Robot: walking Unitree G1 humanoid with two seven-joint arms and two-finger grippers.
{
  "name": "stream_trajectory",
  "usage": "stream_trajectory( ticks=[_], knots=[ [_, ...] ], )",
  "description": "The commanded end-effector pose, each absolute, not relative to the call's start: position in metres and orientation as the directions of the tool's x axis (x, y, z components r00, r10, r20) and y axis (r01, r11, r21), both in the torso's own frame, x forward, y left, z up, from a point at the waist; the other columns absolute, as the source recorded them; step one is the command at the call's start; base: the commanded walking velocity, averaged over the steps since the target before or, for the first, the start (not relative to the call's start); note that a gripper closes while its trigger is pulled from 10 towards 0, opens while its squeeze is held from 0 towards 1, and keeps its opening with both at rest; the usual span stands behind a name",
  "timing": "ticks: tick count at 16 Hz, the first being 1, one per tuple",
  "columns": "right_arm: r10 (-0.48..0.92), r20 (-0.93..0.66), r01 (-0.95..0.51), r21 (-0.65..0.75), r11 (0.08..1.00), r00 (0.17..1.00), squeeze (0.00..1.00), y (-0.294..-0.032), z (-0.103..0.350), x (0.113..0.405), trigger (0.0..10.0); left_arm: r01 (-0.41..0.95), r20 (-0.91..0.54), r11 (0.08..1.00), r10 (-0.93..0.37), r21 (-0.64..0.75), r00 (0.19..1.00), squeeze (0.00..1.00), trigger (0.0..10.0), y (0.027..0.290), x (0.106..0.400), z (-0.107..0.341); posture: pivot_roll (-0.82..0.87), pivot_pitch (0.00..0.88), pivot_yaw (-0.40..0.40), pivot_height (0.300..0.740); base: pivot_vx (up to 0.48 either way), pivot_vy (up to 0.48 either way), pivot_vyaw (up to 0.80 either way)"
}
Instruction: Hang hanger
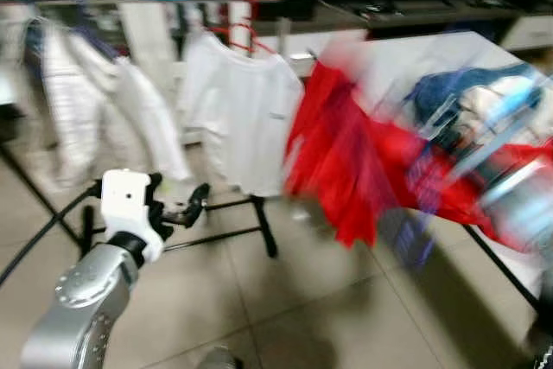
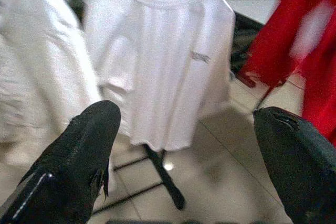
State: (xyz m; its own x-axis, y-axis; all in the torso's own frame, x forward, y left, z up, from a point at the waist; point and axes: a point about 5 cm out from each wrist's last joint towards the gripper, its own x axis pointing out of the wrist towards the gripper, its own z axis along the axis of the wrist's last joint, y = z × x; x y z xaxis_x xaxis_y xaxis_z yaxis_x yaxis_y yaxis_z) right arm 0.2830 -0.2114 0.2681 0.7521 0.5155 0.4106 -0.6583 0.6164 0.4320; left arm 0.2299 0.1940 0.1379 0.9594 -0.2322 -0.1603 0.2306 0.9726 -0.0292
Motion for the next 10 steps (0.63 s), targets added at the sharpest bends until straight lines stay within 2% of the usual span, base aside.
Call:
stream_trajectory(
  ticks=[1,3,4,5,10],
  knots=[
    [0.447,0.577,-0.699,0.344,0.627,0.684,0.0,-0.232,0.308,0.272,10.0,0.267,-0.121,0.963,-0.269,-0.035,0.955,1.0,10.0,0.186,0.232,0.144,0.07,0.0,-0.065,0.74,0.0,0.0,0.73],
    [0.396,0.732,-0.725,0.191,0.661,0.554,0.0,-0.26,0.369,0.255,10.0,0.278,-0.103,0.96,-0.28,-0.035,0.955,1.0,10.0,0.184,0.233,0.147,0.06,0.0,-0.066,0.74,0.0,0.0,0.73],
    [0.395,0.743,-0.727,0.177,0.663,0.541,0.0,-0.263,0.374,0.253,10.0,0.278,-0.102,0.96,-0.28,-0.035,0.954,1.0,10.0,0.184,0.233,0.147,0.06,0.0,-0.066,0.74,0.0,0.0,0.73],
    [0.426,0.719,-0.72,0.149,0.678,0.55,0.0,-0.263,0.375,0.253,10.0,0.279,-0.107,0.96,-0.281,-0.033,0.954,1.0,10.0,0.183,0.232,0.145,0.06,0.0,-0.066,0.74,0.0,0.0,0.71],
    [0.582,0.505,-0.748,0.225,0.624,0.637,0.0,-0.223,0.31,0.264,10.0,0.289,-0.11,0.957,-0.291,-0.029,0.95,1.0,10.0,0.182,0.23,0.145,0.07,0.0,-0.071,0.74,0.0,0.0,0.71]
  ],
)
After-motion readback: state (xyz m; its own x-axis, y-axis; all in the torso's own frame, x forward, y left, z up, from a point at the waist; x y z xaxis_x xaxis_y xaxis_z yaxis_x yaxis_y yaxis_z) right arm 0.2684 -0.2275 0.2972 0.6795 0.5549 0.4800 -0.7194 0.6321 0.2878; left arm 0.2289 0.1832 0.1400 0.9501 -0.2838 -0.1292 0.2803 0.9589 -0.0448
